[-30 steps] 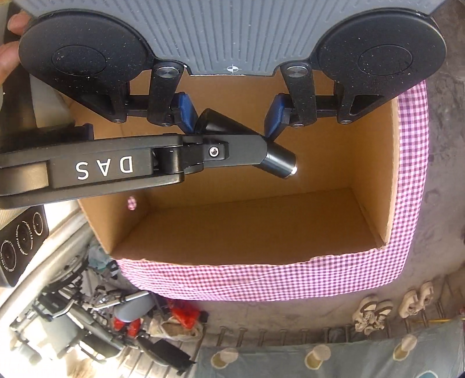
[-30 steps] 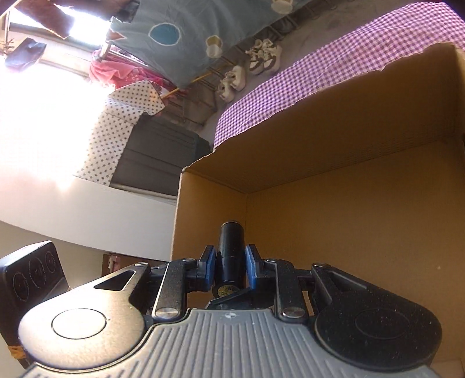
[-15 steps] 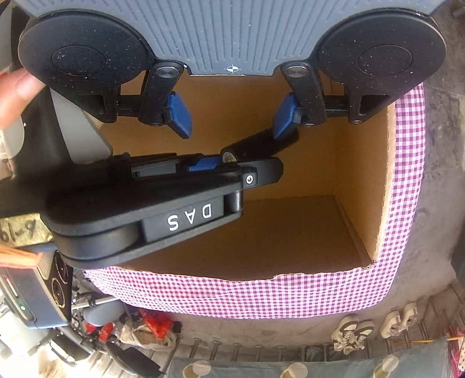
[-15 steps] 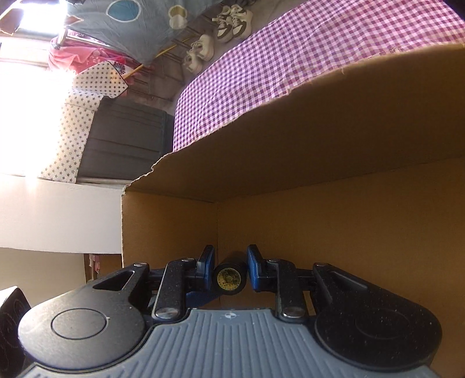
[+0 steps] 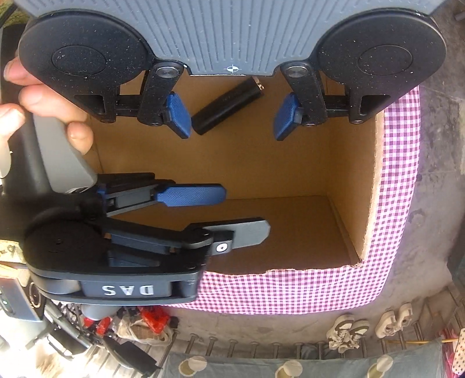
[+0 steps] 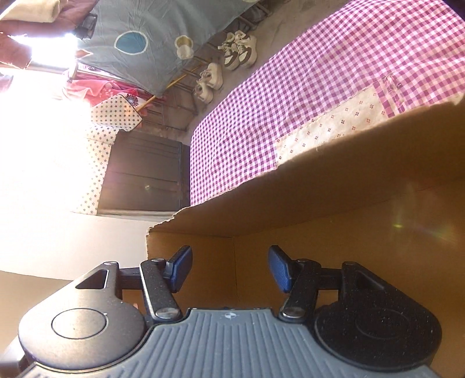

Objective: Organize rigid objects
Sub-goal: 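Open the right gripper to drop the black cylinder into the box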

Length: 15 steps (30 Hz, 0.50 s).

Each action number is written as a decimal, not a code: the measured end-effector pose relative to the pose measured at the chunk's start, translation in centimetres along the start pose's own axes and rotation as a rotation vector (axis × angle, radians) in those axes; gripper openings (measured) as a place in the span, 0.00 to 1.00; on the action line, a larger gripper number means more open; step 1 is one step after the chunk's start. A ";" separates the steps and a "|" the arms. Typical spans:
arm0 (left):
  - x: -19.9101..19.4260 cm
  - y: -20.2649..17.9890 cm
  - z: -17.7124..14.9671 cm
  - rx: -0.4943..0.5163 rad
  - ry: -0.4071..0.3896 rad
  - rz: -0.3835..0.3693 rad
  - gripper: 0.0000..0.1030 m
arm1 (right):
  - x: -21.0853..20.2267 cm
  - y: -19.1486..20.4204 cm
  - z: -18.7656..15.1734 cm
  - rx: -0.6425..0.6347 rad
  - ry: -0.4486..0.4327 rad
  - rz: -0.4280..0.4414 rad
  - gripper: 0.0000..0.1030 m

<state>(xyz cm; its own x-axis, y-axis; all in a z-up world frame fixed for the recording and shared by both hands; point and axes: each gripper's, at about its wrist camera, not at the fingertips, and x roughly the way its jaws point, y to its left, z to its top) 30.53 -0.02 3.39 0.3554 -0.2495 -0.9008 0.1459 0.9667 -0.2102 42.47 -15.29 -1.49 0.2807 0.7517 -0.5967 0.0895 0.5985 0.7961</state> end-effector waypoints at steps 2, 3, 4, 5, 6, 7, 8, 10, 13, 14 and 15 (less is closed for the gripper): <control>-0.6 -0.1 -0.2 0.009 -0.011 -0.007 0.60 | -0.2 0.2 0.7 -0.001 -0.013 -0.005 0.59; -1.1 -0.2 -0.4 0.013 -0.019 -0.013 0.60 | -1.0 0.2 0.4 -0.006 -0.012 -0.015 0.59; -1.5 -0.2 -0.6 0.015 -0.027 -0.018 0.60 | -1.8 0.2 0.1 -0.017 -0.009 -0.028 0.59; -2.0 -0.3 -0.8 0.017 -0.034 -0.024 0.60 | -2.4 0.3 -0.3 -0.028 -0.007 -0.039 0.59; -2.4 -0.2 -1.0 0.020 -0.042 -0.031 0.60 | -3.3 0.2 -0.8 -0.042 -0.005 -0.054 0.59; -2.9 -0.2 -1.2 0.022 -0.051 -0.038 0.60 | -3.9 0.3 -1.2 -0.055 -0.003 -0.062 0.59; -3.4 -0.2 -1.5 0.025 -0.060 -0.044 0.60 | -4.6 0.2 -1.7 -0.068 0.001 -0.069 0.59; -4.7 0.0 -2.1 0.030 -0.082 -0.062 0.60 | -5.8 0.1 -2.5 -0.079 0.017 -0.080 0.59; -6.7 0.7 -3.2 0.022 -0.129 -0.099 0.64 | -6.8 0.0 -3.9 -0.058 0.080 -0.083 0.59; -7.4 1.0 -3.6 0.018 -0.146 -0.111 0.65 | -6.9 0.0 -4.3 -0.059 0.099 -0.092 0.59; -8.0 1.4 -4.1 0.013 -0.165 -0.125 0.65 | -7.1 0.1 -4.8 -0.063 0.125 -0.103 0.60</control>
<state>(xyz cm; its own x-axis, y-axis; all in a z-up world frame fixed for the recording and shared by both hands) 24.10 3.55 8.80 0.4798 -0.3743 -0.7935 0.2095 0.9272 -0.3106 35.87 -19.21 2.30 0.1516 0.7117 -0.6859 0.0500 0.6875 0.7245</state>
